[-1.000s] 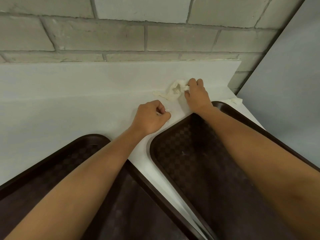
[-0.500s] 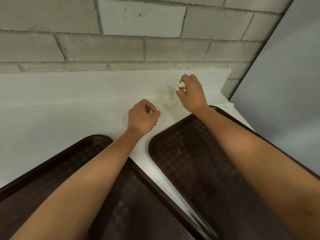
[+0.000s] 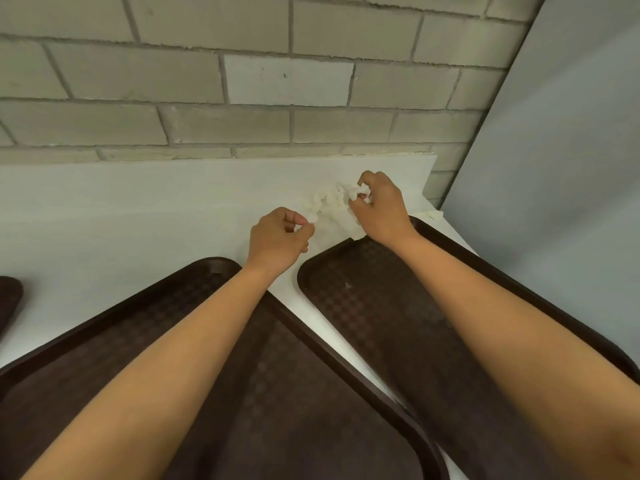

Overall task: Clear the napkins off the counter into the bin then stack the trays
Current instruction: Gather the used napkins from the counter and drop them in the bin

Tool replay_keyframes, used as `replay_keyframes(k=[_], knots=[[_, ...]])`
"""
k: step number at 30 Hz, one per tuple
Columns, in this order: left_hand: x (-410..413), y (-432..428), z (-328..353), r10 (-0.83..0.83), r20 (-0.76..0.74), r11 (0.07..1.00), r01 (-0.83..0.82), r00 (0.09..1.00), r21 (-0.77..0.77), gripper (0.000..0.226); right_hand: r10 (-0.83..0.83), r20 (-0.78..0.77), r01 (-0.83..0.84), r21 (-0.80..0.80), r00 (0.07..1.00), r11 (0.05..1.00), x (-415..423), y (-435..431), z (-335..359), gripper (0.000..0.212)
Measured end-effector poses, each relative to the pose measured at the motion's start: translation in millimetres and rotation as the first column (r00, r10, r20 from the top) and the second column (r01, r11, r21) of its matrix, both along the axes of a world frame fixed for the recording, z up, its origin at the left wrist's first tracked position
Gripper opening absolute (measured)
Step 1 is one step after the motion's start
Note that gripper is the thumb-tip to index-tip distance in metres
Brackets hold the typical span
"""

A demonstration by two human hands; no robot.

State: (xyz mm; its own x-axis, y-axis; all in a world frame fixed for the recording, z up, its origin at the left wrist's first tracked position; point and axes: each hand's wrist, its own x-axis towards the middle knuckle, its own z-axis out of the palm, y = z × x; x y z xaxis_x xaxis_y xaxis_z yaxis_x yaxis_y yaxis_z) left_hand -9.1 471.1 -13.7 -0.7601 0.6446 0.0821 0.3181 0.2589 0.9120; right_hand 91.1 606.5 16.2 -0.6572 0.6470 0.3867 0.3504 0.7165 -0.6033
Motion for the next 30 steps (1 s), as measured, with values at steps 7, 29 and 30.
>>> replay_keyframes(k=[7, 29, 30], knots=[[29.9, -44.4, 10.8, 0.004, 0.032, 1.000, -0.004, 0.999, -0.002, 0.009, -0.019, 0.046, 0.018, 0.009, 0.999, 1.000, 37.6, -49.6, 9.3, 0.006], [182.2, -214.2, 30.2, -0.221, -0.114, 0.974, 0.225, 0.969, 0.025, 0.020, 0.003, 0.083, -0.008, 0.052, 0.997, 0.999, 188.8, -223.6, 23.4, 0.019], [190.5, -217.1, 29.7, -0.240, -0.149, 0.970, 0.241, 0.959, -0.010, 0.025, 0.008, 0.084, -0.011, 0.044, 0.996, 0.999, 197.3, -226.1, 24.3, 0.024]])
